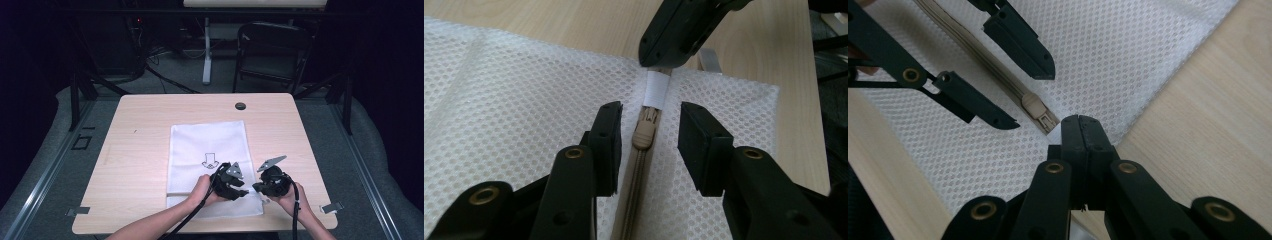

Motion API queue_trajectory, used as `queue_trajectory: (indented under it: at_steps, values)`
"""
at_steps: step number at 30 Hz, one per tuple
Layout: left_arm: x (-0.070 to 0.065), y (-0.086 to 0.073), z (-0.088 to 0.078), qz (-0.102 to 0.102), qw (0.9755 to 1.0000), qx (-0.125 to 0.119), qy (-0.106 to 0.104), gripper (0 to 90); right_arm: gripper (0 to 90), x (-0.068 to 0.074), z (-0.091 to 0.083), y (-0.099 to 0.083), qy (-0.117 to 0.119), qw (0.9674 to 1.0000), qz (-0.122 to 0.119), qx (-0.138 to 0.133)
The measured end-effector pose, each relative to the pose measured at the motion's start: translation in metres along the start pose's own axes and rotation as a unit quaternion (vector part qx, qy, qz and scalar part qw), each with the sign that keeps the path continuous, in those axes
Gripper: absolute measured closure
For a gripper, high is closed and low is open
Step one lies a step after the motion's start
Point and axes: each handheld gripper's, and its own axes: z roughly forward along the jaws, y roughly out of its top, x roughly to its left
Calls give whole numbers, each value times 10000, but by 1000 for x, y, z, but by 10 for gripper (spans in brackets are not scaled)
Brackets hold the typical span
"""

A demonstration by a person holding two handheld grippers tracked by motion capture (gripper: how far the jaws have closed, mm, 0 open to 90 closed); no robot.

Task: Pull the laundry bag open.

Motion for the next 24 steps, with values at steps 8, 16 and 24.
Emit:
queue_trajectory:
  at_steps: [8, 16, 24]
  values:
    - [2, -2, 11, 28, 9998, 107, -158, 737, 900, -1, 14, -2, 62, 9995, 25, 307]
    - [3, -4, 13, 30, 9998, 81, -178, 810, 900, -1, 17, -3, 113, 9995, 140, 258]
    - [3, -1, 11, 133, 9997, 192, -123, 817, 900, -2, 17, -4, 78, 9995, 93, 281]
